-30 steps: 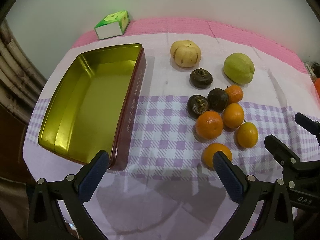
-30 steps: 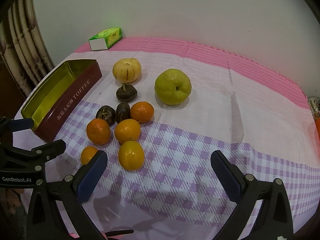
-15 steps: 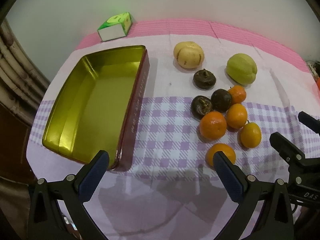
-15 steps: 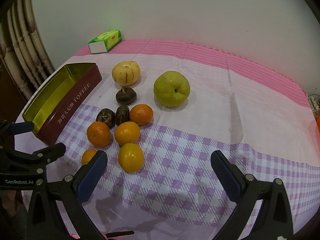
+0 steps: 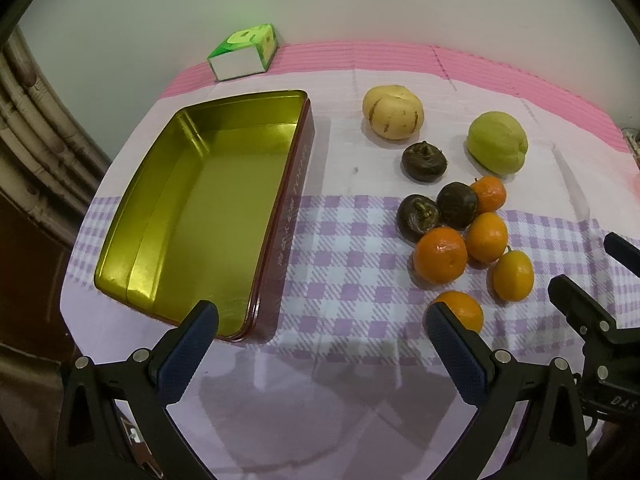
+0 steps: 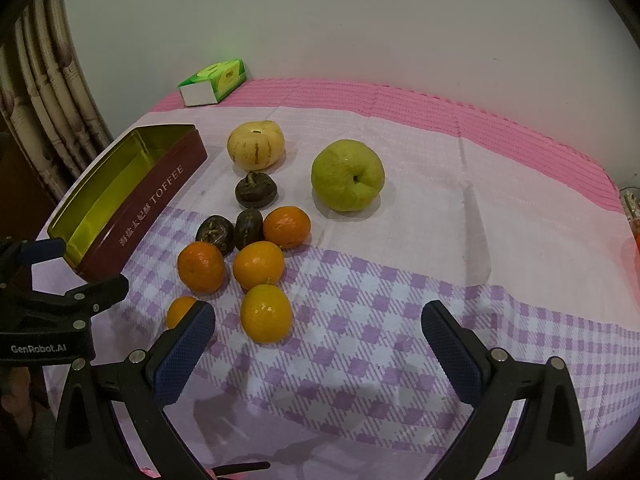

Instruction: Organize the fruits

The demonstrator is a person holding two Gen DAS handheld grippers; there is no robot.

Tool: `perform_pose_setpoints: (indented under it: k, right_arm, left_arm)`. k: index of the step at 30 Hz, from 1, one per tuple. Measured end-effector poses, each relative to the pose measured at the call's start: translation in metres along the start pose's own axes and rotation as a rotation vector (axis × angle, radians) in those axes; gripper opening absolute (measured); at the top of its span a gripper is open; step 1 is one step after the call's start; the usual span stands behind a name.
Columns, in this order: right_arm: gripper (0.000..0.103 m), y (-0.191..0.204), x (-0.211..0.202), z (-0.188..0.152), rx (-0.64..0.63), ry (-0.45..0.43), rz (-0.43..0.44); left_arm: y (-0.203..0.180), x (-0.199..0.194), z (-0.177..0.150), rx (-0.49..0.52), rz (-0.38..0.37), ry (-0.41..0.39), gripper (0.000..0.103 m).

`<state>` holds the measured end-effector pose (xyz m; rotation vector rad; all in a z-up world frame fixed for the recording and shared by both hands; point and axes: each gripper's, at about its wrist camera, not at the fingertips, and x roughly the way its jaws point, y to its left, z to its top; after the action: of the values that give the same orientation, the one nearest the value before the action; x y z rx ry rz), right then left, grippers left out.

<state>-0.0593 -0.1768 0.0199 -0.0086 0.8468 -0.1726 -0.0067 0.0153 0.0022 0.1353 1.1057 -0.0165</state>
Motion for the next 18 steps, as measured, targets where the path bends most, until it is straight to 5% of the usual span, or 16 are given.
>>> perform_pose_setpoints:
  k: [18]
  right_arm:
    - [0.102,0.0022,0.0016,-0.0012,-0.002,0.001,0.001]
  left_arm:
    - [-0.0033,0.0005,-0.0009,0.014,0.007,0.004,0.103]
